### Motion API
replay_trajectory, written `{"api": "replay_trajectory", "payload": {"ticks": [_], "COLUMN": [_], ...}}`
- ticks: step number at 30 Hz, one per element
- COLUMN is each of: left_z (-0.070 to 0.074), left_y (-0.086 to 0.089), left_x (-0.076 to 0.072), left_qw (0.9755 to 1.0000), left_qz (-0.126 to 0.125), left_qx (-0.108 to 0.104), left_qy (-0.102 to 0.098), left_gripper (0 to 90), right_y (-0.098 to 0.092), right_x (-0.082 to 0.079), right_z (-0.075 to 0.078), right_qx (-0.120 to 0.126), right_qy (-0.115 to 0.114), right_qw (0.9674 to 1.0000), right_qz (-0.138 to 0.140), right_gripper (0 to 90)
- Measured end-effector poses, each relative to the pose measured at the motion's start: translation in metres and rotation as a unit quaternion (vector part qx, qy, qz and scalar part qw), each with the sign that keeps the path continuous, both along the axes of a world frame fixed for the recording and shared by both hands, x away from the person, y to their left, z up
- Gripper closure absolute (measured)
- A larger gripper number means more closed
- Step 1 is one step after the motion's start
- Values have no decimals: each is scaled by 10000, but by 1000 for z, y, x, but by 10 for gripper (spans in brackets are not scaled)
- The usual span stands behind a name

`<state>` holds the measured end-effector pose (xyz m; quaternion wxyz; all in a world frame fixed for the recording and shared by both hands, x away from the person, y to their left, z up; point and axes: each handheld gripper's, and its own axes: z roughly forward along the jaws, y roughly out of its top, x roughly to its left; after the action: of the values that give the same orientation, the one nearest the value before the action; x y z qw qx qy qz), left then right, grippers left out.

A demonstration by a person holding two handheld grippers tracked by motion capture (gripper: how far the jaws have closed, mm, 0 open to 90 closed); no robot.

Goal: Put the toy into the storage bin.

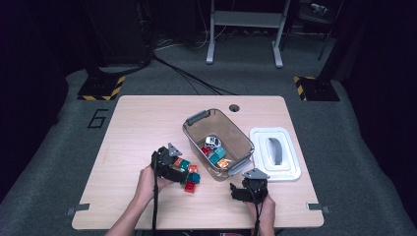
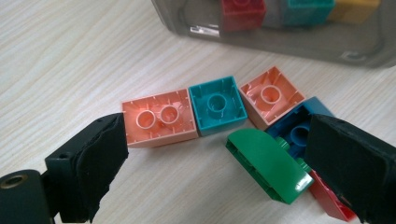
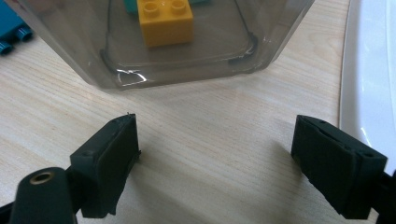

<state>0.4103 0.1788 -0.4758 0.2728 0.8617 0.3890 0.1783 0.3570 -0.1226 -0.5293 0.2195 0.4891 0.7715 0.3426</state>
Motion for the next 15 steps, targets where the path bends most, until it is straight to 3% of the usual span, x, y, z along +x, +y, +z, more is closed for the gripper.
{"api": "replay_trajectory", "payload": {"ticks": [8, 15], "left_z": [-9, -13], "left_y": [-6, 1], "left_x": [-5, -10], "left_qw": [9996, 9989], "left_qz": [-58, -184], "left_qx": [281, 397], "left_qy": [37, 152], "left_gripper": [125, 214], "right_y": [0, 0], "right_x": [0, 0], "right_z": [0, 0], "right_qx": [17, -20], "right_qy": [3, -15], "right_qw": [10000, 10000], "right_qz": [-2, 27], "right_gripper": [144, 144]}}
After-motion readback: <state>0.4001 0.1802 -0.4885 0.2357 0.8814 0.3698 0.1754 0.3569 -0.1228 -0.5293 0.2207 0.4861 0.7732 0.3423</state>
